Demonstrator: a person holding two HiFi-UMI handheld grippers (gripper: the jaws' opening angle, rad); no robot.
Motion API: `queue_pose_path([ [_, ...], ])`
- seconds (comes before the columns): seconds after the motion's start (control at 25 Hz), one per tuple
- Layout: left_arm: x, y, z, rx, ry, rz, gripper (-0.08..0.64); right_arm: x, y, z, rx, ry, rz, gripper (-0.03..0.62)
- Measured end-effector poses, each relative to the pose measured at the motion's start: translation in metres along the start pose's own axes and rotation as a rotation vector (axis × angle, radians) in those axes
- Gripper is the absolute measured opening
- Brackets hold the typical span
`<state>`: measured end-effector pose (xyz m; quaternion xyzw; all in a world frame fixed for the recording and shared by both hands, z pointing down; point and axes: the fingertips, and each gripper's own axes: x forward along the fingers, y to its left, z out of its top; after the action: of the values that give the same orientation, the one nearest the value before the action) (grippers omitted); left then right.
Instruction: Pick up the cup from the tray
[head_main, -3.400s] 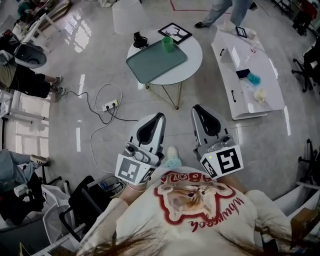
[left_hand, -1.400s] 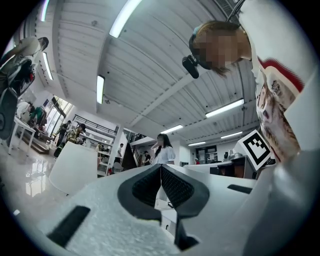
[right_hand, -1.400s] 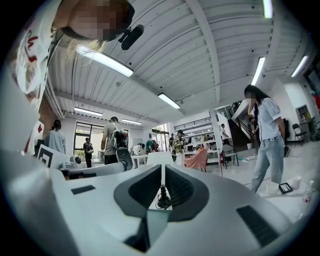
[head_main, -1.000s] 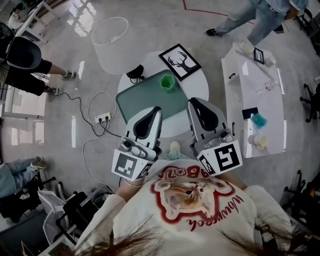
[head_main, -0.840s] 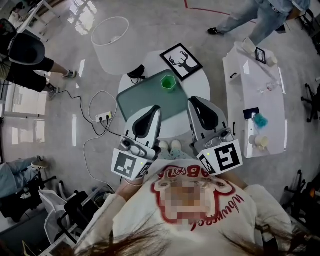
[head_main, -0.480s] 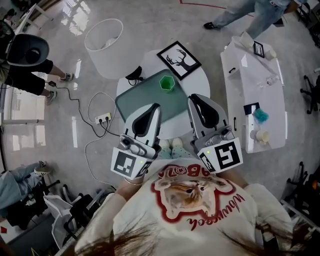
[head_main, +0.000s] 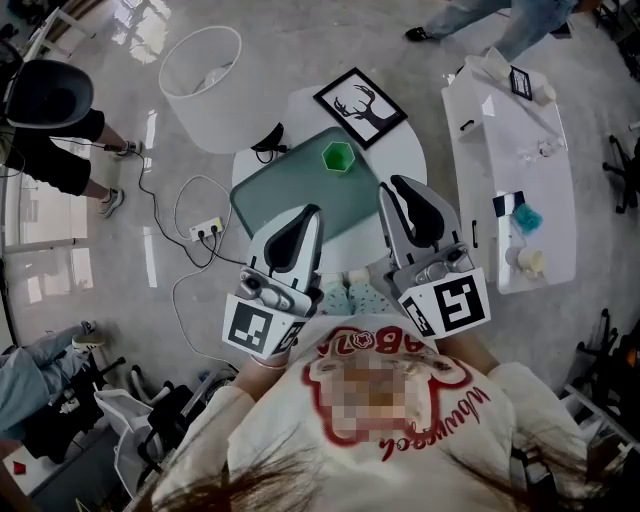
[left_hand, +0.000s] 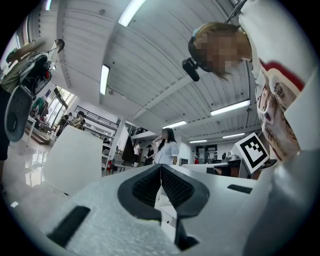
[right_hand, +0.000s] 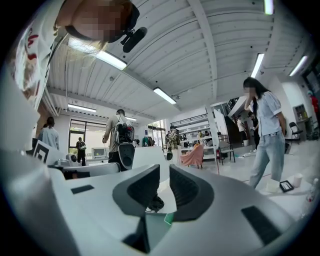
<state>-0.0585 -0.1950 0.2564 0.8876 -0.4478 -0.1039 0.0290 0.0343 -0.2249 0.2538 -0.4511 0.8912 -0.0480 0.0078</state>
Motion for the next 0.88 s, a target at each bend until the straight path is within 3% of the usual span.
queue_pose_path([
  [0.16,-0.006,0.007,-0.009,-0.033,0.016,0.018,0.014,0.006,0.001,-0.007,-0.018,0.0,-0.006,0.05],
  [0.36,-0.014,0.013,-0.013,-0.062,0.022,0.038,0.014,0.01,0.008,-0.016,-0.041,0.024,0.013,0.104],
  [0.88,-0.02,0.01,-0.019,-0.056,0.039,0.032,0.014,0.015,0.008,-0.037,-0.039,0.063,0.011,0.21],
])
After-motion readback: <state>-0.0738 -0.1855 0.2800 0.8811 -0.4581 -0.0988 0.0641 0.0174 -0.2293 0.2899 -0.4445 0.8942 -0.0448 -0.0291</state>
